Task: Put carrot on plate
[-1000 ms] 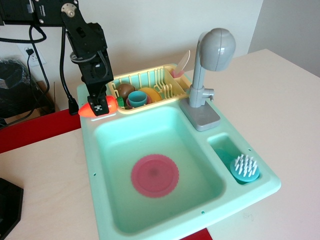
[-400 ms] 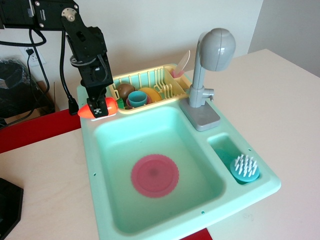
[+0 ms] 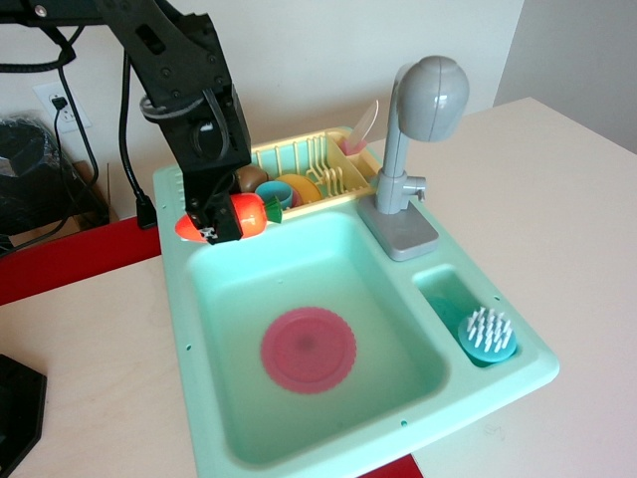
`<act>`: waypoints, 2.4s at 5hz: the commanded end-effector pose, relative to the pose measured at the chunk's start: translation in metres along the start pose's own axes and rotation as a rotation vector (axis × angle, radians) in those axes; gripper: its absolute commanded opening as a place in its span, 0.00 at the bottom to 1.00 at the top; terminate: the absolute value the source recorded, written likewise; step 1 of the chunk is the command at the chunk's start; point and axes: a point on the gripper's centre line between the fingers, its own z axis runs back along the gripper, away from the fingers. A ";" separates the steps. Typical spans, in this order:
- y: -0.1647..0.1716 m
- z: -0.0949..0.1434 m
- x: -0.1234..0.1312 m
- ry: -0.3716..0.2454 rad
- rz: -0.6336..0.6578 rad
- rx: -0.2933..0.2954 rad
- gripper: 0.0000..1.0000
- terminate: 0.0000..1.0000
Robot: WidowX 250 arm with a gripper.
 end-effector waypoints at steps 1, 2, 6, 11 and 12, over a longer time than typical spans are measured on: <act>-0.029 0.012 0.020 -0.078 -0.024 -0.010 0.00 0.00; -0.058 -0.005 0.032 -0.071 -0.042 -0.037 0.00 0.00; -0.055 -0.081 0.046 0.034 -0.013 0.042 0.00 0.00; -0.053 -0.079 0.032 0.052 0.015 0.089 1.00 0.00; -0.044 -0.057 0.019 0.038 0.040 0.105 1.00 0.00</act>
